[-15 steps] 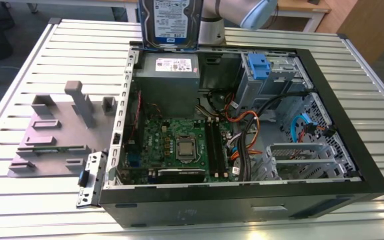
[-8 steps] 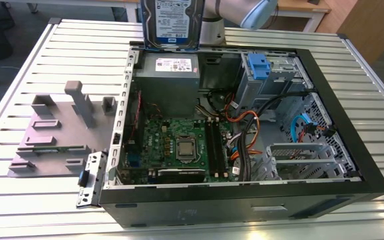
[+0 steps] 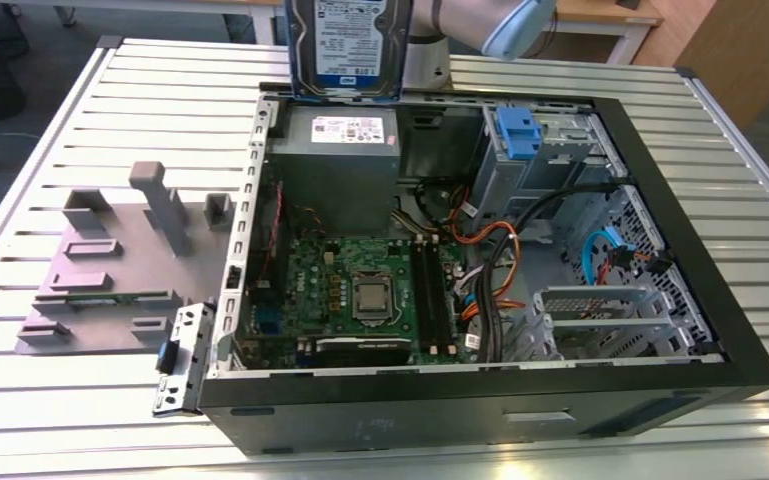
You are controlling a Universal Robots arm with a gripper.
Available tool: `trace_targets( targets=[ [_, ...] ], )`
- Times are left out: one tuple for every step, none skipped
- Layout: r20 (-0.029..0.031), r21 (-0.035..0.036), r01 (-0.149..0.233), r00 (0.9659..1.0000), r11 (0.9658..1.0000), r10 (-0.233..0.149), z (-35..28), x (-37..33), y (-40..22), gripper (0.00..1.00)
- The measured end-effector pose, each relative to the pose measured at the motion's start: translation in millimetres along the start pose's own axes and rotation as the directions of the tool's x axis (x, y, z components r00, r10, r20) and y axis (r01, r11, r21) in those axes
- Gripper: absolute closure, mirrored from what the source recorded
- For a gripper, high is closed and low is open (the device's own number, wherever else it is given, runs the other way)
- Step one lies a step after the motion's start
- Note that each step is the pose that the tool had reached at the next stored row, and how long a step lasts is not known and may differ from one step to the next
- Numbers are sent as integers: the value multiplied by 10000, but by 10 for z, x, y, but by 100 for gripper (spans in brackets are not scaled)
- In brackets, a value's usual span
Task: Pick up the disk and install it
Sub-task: 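Pick up the disk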
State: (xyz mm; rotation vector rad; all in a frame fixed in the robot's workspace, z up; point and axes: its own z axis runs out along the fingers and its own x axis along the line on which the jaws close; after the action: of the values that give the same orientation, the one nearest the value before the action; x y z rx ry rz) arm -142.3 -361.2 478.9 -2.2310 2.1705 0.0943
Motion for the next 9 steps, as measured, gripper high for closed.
trace_targets(
  targets=[
    [0, 0, 0, 10000, 10000, 0, 0, 0, -4, 63],
    [0, 0, 0, 10000, 10000, 0, 0, 0, -8, 63],
    [0, 0, 0, 10000, 10000, 0, 0, 1, -12, 63],
    [0, 0, 0, 10000, 10000, 0, 0, 0, -16, 63],
    [0, 0, 0, 10000, 10000, 0, -1, 1, -20, 63],
    [0, 0, 0, 10000, 10000, 0, 0, 1, -25, 63],
    [0, 0, 0, 10000, 10000, 0, -1, 1, -29, 63],
    [0, 0, 0, 10000, 10000, 0, -1, 1, -33, 63],
    [0, 0, 0, 10000, 10000, 0, -1, 1, -39, 63]
  ],
)
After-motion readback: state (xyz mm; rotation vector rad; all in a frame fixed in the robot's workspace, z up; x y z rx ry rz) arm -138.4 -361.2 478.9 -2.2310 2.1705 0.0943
